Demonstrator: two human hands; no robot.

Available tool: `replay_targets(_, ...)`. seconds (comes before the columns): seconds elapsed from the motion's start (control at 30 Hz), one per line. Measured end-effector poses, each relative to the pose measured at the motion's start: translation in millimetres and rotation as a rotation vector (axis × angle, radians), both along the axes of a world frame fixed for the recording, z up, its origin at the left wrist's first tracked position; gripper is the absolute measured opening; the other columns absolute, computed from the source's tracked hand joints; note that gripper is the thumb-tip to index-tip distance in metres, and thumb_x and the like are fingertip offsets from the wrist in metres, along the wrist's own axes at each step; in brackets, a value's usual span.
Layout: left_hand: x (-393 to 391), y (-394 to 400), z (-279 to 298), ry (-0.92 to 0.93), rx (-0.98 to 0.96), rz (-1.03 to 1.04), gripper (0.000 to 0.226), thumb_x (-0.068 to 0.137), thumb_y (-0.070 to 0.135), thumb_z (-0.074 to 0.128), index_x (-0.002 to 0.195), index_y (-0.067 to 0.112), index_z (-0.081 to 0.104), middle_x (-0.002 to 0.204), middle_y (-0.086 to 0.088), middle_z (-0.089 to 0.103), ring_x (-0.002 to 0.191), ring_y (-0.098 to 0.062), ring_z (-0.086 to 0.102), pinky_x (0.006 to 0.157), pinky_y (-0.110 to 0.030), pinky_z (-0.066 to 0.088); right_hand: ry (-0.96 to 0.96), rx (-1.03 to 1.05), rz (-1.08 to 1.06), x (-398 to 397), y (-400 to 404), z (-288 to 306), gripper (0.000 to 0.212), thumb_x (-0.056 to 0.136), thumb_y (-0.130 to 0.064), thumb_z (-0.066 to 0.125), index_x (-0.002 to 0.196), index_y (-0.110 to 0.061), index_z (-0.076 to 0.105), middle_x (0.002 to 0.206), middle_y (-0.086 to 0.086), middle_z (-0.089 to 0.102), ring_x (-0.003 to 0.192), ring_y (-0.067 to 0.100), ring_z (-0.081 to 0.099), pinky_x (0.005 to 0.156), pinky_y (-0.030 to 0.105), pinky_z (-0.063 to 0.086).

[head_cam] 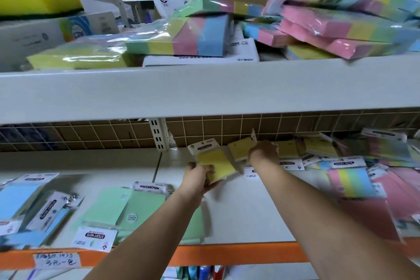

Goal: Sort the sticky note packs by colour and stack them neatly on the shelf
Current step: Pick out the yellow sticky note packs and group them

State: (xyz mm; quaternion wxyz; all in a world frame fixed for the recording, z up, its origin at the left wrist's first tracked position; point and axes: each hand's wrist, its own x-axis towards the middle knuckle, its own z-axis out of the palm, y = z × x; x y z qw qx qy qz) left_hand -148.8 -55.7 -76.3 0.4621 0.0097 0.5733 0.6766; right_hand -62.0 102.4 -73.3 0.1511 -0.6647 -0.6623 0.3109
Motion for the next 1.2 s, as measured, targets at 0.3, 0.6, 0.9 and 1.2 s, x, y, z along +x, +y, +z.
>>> replay_targets(0.3, 14.5, -22.5, 15.1, -0.011, 0.002, -0.013, 0.026, 0.089, -0.004, 0.053, 0.109, 0.01, 0.046, 0.12, -0.022, 0.053, 0.109, -0.043, 0.058, 0.057, -0.035, 0.059, 0.078, -0.053, 0.01, 18.4, -5.7, 9.9, 0.035, 0.097, -0.007, 0.044, 0.131, -0.003, 0.052, 0.127, 0.019, 0.059, 0.113, 0.035, 0.059, 0.085, 0.036, 0.053)
replay_targets(0.6, 20.8, -34.7, 15.3, 0.032, -0.016, 0.014, 0.02, 0.09, -0.003, 0.052, 0.102, 0.011, 0.045, 0.113, -0.02, 0.053, 0.104, -0.041, 0.06, 0.058, -0.036, 0.059, 0.299, 0.057, -0.058, 36.3, -19.9, 17.3, 0.03, 0.098, -0.009, 0.04, 0.125, -0.004, 0.05, 0.127, 0.016, 0.058, 0.115, 0.035, 0.056, 0.083, 0.033, 0.043)
replay_targets(0.9, 24.5, -53.8, 25.4, 0.096, -0.042, 0.053, 0.027, 0.092, 0.002, 0.052, 0.116, 0.006, 0.04, 0.107, -0.017, 0.05, 0.087, -0.037, 0.064, 0.069, -0.038, 0.058, 0.44, 0.141, 0.051, 23.6, -52.8, 40.9, 0.017, 0.099, -0.015, 0.035, 0.104, -0.01, 0.051, 0.097, 0.016, 0.055, 0.086, 0.03, 0.055, 0.067, 0.032, 0.036)
replay_targets(1.2, -0.2, -96.0, 46.2, 0.046, 0.088, 0.023, 0.034, 0.093, 0.017, 0.057, 0.12, 0.003, 0.04, 0.11, -0.019, 0.054, 0.069, -0.032, 0.068, 0.06, -0.032, 0.058, 0.434, 0.079, 0.216, -27.2, -133.8, 51.2, 0.022, 0.096, -0.019, 0.045, 0.108, -0.007, 0.06, 0.108, 0.018, 0.065, 0.095, 0.035, 0.061, 0.076, 0.038, 0.047)
